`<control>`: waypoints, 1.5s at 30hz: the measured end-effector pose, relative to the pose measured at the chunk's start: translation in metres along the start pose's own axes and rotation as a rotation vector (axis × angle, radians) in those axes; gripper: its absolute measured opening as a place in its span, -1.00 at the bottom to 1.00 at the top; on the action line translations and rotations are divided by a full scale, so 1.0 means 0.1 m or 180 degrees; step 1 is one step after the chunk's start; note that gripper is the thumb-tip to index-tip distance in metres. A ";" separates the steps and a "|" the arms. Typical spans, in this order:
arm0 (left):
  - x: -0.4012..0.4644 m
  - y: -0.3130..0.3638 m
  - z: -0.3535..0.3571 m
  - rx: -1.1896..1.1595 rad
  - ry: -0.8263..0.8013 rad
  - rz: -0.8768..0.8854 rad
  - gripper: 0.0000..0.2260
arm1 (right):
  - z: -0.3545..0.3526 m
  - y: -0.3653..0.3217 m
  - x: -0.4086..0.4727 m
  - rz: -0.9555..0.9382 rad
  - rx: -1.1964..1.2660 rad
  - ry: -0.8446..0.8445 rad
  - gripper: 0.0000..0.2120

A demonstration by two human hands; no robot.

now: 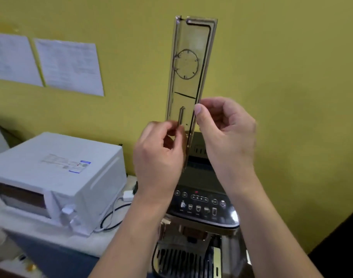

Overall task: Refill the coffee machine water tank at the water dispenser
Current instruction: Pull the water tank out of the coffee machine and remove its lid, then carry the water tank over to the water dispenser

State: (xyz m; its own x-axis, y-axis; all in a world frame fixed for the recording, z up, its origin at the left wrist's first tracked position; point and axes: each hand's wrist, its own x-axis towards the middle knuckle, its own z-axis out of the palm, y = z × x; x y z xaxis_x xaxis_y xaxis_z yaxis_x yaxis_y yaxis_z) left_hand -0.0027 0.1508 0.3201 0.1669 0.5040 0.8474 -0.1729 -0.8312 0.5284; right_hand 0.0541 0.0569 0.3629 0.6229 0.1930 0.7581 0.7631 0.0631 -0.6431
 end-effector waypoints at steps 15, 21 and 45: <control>-1.02 -2.64 -1.23 0.1417 -0.2520 -0.1533 -0.91 | 2.21 1.15 -1.92 0.3777 0.0296 -0.0511 -0.88; -1.57 -3.26 -0.84 0.1855 -0.3883 -0.1285 -0.84 | 2.44 2.03 -2.54 0.5427 0.0193 -0.0108 -0.84; -1.81 -1.54 -0.97 0.0772 -0.4046 -0.1370 -0.83 | 0.51 1.65 -3.08 0.2699 -0.1546 -0.3467 -0.83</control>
State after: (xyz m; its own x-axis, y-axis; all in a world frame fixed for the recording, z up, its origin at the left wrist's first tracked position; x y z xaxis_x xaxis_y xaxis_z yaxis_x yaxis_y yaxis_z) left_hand -0.1009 0.2102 0.0906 0.9568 0.2790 -0.0821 0.2707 -0.7509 0.6024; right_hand -0.0206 0.0579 0.0183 0.6385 0.6463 -0.4179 0.3607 -0.7309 -0.5794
